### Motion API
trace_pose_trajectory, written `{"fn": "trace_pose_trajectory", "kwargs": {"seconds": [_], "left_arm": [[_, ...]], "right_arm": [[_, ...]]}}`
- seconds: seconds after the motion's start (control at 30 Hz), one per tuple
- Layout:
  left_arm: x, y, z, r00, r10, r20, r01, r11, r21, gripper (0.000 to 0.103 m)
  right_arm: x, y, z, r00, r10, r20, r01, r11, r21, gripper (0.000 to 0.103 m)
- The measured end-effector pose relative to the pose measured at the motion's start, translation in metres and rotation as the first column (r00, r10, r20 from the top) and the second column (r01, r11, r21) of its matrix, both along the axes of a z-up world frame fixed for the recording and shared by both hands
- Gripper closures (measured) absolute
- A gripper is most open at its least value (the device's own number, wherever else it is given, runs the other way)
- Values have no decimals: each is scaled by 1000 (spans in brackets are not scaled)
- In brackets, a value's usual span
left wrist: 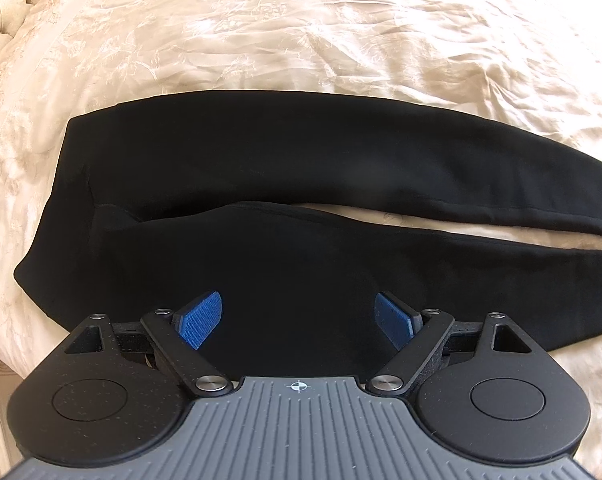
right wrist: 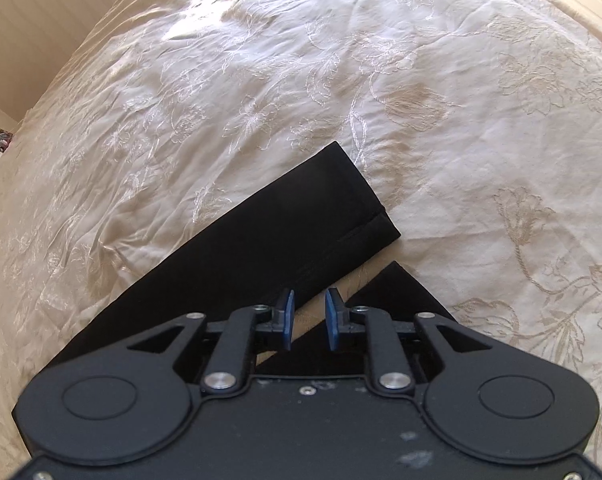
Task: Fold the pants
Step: 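Lay the held leg onto the other leg and open the right tool, then close the left tool on the waistband of the stacked pants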
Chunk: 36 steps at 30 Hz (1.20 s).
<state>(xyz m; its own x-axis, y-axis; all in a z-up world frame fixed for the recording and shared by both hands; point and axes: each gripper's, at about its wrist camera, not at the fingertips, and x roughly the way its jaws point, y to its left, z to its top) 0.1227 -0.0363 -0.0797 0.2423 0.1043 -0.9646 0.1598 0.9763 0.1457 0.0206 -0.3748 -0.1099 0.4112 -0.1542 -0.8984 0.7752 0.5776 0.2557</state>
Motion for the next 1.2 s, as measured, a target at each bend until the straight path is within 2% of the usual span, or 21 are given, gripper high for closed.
{"fn": "trace_pose_trajectory", "kwargs": {"seconds": [0.17, 0.43, 0.6, 0.73, 0.9, 1.07, 1.13, 1.2], "left_arm": [[-5, 23, 2, 999, -36, 25, 36, 999, -7, 19], [-20, 71, -9, 996, -78, 35, 78, 997, -1, 20], [-29, 104, -17, 993, -98, 58, 100, 995, -29, 29], [-33, 127, -25, 992, -101, 76, 104, 994, -42, 35], [-43, 143, -38, 986, -136, 95, 138, 990, -9, 40], [-62, 142, -52, 964, -242, 108, 237, 970, 59, 40], [-70, 140, -58, 952, -283, 116, 273, 957, 99, 40], [-75, 136, -63, 935, -329, 133, 316, 943, 107, 40]], "right_arm": [[-39, 29, 4, 999, -46, -18, 46, 999, -2, 80], [-98, 98, -9, 991, -116, -61, 118, 992, 38, 79], [-118, 136, -12, 988, -138, -64, 141, 988, 55, 78], [-120, 154, -11, 990, -132, -52, 134, 990, 52, 75], [-116, 164, -12, 992, -113, -54, 116, 992, 50, 73], [-106, 158, -17, 994, -84, -67, 89, 994, 64, 73], [-102, 151, -19, 995, -71, -74, 76, 995, 69, 73], [-97, 146, -22, 994, -68, -81, 74, 995, 73, 72]]}}
